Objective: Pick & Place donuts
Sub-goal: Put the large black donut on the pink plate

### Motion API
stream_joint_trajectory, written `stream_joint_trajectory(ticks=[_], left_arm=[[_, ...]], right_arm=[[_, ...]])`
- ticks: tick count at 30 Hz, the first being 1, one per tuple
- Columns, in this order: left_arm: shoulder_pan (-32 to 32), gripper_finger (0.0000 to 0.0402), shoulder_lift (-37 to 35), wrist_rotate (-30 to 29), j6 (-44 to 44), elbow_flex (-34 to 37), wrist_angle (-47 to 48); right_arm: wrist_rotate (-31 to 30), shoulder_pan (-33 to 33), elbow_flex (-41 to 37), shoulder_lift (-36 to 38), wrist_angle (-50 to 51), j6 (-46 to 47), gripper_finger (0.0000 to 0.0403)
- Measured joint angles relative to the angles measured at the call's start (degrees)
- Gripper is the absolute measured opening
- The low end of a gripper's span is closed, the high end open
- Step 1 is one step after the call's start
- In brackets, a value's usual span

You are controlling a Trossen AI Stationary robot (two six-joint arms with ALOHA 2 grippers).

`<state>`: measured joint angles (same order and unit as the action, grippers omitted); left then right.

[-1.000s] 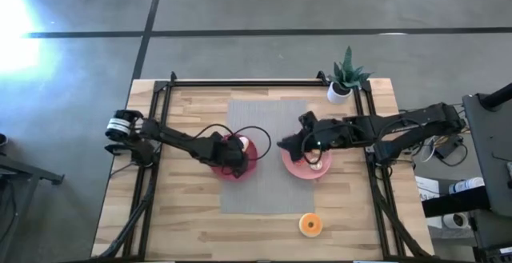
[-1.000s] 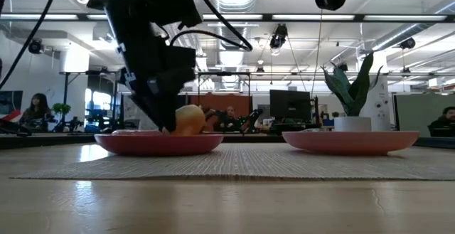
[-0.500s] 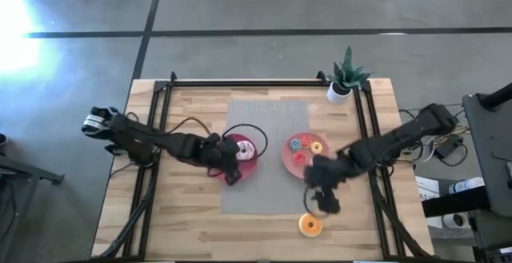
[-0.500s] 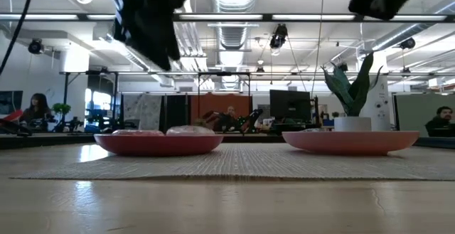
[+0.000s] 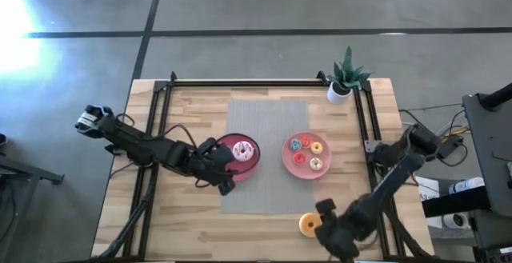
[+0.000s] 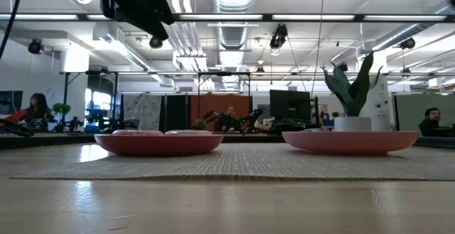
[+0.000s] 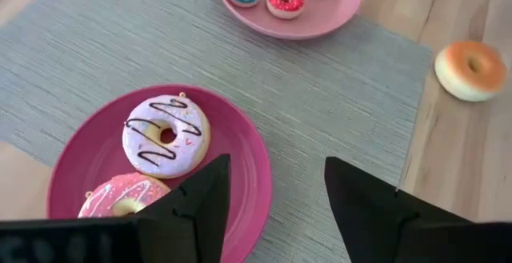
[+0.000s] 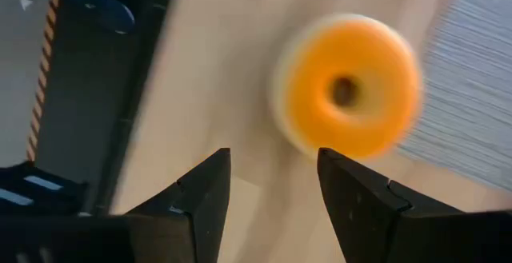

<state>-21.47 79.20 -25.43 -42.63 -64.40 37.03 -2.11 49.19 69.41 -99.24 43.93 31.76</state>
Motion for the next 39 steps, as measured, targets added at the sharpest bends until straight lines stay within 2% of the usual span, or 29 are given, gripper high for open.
stream_joint_trajectory(ticks=[3, 9, 15, 21, 25, 31, 32, 35, 39], left_arm=[[0.0, 0.0176, 0.2, 0.0, 0.6, 0.1, 0.0], [0.1, 0.0176, 0.2, -0.1, 0.7, 1.0, 0.0], [0.1, 0.0176, 0.2, 0.7, 0.1, 1.1, -0.1], [0.1, 0.0176, 0.2, 0.8, -0.9, 1.2, -0.1], [0.1, 0.0176, 0.2, 0.8, -1.9, 1.2, -0.1], [0.1, 0.0176, 0.2, 0.8, -2.9, 1.2, -0.2], [0.1, 0.0176, 0.2, 0.8, -3.0, 1.2, -0.2], [0.0, 0.0176, 0.2, 1.2, -3.8, 1.2, -0.2], [-0.4, 0.0176, 0.2, 1.5, -4.5, 1.2, -1.2]], right_arm=[[-3.8, 1.8, 3.3, -3.6, 0.1, 0.5, 0.018], [-16.4, 3.1, 8.1, -11.1, 1.6, 1.2, 0.0184], [-14.2, 3.4, 11.0, -15.7, 4.4, 4.6, 0.0208], [-14.6, 3.1, 9.1, -15.7, 4.8, 9.2, 0.0213], [-14.9, 2.3, 5.6, -13.8, 4.6, 13.1, 0.0164], [-15.4, -1.2, -2.2, -9.1, 0.9, 20.3, 0.0036], [-15.3, -2.0, -3.4, -7.8, 0.0, 21.2, 0.0024], [-16.7, -5.2, -6.3, -2.1, -0.8, 23.7, 0.0017], [-20.2, -11.2, -10.0, 12.0, -5.4, 26.1, 0.0015]])
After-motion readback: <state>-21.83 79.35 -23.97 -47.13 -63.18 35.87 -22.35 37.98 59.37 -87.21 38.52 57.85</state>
